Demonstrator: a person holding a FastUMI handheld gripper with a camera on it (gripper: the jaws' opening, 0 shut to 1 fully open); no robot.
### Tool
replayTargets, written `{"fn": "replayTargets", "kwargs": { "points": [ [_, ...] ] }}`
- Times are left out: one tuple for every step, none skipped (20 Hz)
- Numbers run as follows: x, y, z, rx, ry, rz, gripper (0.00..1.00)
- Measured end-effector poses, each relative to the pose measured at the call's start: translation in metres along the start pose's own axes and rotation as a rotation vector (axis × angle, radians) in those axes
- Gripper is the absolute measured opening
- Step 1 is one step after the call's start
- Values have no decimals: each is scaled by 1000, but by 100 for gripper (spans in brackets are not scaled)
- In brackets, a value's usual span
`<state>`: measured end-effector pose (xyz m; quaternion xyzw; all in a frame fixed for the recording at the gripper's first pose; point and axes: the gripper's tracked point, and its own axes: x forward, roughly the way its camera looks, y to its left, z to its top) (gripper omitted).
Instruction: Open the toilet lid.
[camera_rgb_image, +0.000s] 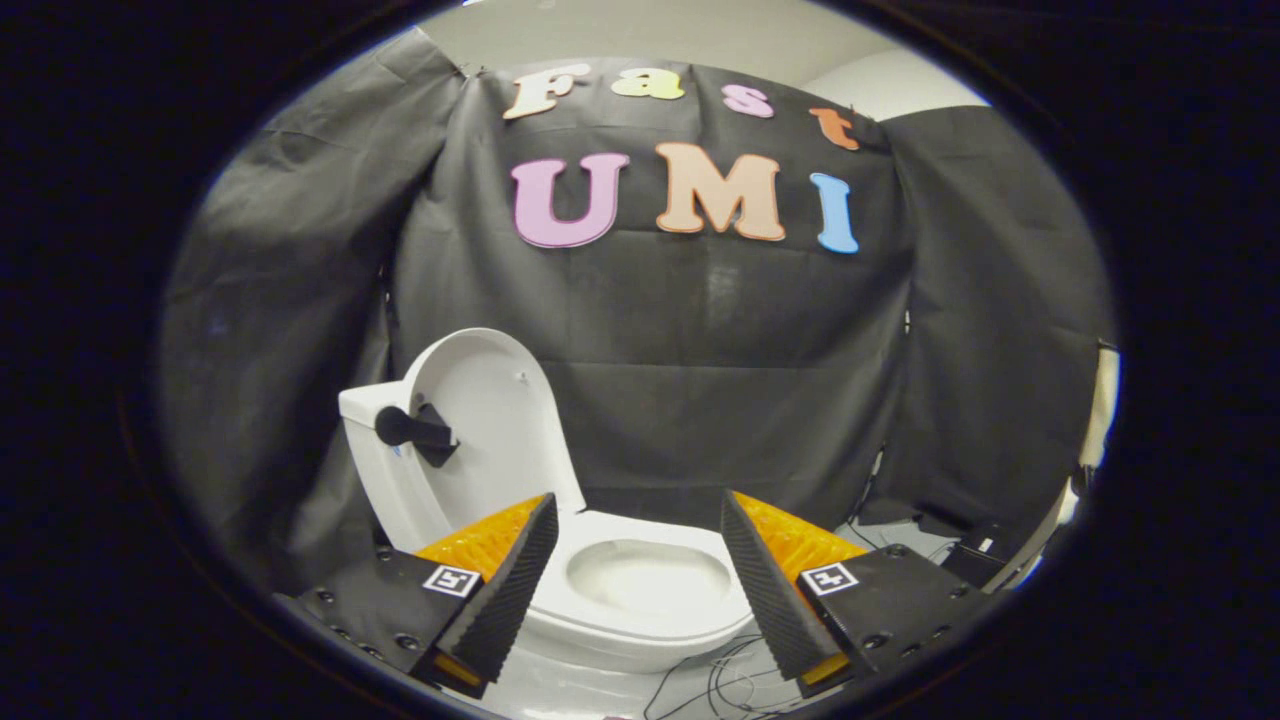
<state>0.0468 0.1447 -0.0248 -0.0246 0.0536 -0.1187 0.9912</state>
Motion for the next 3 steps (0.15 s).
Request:
{"fn": "replayTargets", "kwargs": {
  "points": [
    [0,-4,-2,8,-2,-10,100],
    [-1,-6,-6,22,-2,-13,100],
    [-1,-8,-11,30,3,-16,100]
  ]
}}
